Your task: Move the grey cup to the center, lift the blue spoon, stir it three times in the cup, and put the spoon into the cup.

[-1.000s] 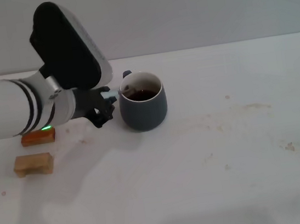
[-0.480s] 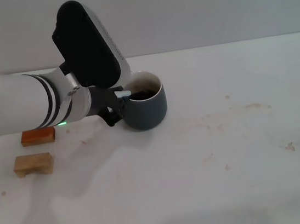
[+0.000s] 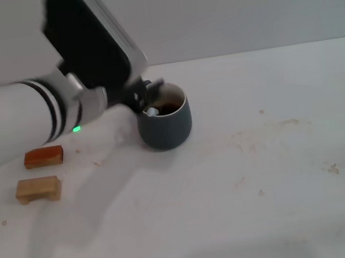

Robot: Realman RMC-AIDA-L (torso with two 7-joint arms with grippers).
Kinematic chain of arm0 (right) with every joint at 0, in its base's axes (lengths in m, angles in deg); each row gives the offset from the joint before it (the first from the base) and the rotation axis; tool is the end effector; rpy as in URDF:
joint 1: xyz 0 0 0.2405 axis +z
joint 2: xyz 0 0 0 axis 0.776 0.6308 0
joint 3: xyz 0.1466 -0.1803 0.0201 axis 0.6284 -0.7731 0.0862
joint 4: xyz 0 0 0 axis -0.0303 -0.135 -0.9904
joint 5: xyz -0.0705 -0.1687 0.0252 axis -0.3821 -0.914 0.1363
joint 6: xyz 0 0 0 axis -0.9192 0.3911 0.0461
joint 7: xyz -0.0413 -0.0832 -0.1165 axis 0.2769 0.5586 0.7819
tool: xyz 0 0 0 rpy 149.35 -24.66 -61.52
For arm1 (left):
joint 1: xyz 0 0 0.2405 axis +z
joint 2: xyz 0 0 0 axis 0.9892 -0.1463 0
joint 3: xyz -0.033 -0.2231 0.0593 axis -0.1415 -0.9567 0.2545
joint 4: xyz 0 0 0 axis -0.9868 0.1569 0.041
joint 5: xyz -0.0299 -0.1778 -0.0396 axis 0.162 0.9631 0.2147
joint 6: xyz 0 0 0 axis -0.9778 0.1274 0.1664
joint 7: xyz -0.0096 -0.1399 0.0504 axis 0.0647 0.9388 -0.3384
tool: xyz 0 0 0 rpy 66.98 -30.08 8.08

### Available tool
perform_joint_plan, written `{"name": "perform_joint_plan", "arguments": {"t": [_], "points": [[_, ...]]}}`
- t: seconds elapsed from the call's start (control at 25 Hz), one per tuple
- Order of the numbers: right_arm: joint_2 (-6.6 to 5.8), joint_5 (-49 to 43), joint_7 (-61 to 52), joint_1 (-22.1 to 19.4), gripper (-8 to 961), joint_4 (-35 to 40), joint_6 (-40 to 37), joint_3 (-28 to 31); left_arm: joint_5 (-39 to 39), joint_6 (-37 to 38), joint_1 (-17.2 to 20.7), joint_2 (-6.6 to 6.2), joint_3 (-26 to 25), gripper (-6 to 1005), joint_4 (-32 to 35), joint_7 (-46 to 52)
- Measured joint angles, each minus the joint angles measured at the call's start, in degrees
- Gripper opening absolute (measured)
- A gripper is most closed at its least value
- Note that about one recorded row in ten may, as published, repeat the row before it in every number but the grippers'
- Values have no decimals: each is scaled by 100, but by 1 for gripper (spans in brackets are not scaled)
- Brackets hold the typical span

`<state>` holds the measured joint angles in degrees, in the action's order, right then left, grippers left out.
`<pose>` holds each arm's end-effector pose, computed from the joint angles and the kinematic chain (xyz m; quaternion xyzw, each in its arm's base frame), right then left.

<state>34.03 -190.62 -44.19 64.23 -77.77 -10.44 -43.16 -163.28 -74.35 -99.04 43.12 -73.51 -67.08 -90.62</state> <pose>0.3492 0.2556 0.0322 -0.5534 0.3284 0.2639 0.7185 -0.1172 0.3334 -0.0019 -0.9117 0.0008 0.0253 0.4101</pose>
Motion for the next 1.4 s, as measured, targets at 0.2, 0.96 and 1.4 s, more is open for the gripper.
{"name": "perform_joint_plan", "arguments": {"t": [0.2,0.96,1.4], "points": [[0,0,0,-11,-1,3,-1,0,41,2566,907,-28,305,509,-450,582],[3,-12,35,-115,-1,81,-1359,-343,-287,10429,2129,-38,640,545,4201,3182],[13,19,46,-89,-1,399,-2278,-673,465,12135,970,40,599,554,8265,4991]]}}
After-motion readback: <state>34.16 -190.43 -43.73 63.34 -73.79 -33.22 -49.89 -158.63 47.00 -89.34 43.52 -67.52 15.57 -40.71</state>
